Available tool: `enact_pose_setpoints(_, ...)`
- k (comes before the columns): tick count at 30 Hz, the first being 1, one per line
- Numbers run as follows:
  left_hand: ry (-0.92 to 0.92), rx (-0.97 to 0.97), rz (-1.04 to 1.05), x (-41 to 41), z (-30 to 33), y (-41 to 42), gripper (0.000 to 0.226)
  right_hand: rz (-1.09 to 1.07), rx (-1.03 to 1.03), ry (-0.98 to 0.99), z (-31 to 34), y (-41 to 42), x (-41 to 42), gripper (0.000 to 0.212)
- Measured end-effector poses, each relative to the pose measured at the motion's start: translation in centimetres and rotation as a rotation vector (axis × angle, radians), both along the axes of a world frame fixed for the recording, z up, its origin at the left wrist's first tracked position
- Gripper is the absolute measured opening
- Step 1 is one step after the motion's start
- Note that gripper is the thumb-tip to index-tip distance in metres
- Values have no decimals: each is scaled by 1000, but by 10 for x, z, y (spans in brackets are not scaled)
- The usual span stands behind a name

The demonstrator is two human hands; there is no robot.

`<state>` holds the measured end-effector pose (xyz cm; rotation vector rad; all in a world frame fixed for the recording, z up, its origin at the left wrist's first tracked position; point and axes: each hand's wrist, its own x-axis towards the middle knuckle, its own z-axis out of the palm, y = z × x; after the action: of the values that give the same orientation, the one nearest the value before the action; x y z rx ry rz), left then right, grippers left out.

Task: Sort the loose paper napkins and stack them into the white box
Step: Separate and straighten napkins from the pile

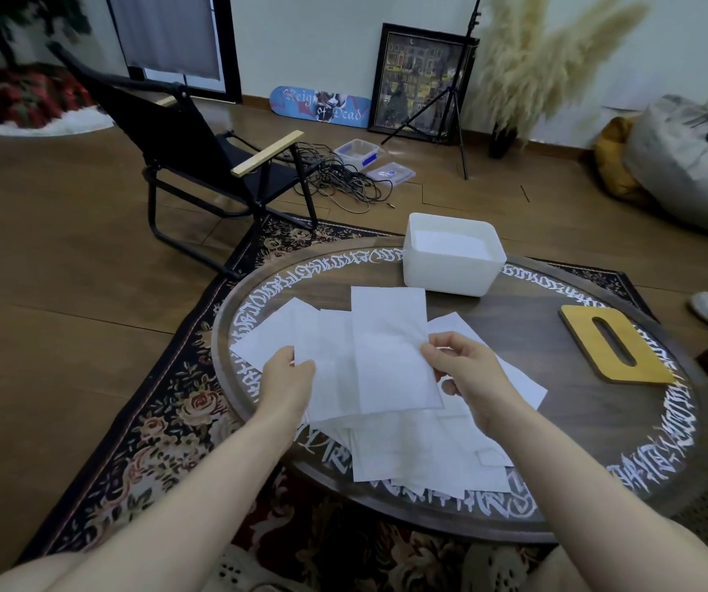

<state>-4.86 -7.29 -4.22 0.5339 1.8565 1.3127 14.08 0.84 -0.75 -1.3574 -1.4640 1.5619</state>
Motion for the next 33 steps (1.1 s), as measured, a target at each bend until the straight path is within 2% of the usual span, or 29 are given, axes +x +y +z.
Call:
enact_pose_setpoints(3,-70,5,-115,9,4,0,17,39,-14,-7,-2,-5,-5,7)
enact_pose_setpoints(6,-144,8,-196,15,5,1,12,43,-18,-27,-6,-10,-11,11)
enact_pose_setpoints(15,-183,91,-175,13,3,-3,25,19,-27,-100,-8,-14,-17,4)
enact_pose_setpoints(18,-211,119,-194,14,5,-5,14,32,-21,-119,-10,-14,-17,4)
enact_pose_setpoints(19,-195,118,-197,14,6,-6,17,36,-16,-131,-10,-14,-17,4)
enact_pose_setpoints(21,-162,111,-207,12,7,-5,25,38,13,-157,-10,-12,-15,11)
enact_pose_setpoints(25,-114,84,-311,3,12,-4,22,76,54,-202,-7,-4,-6,36)
enact_pose_setpoints(33,-79,-48,-730,0,12,-8,29,381,-110,-299,-7,3,5,56)
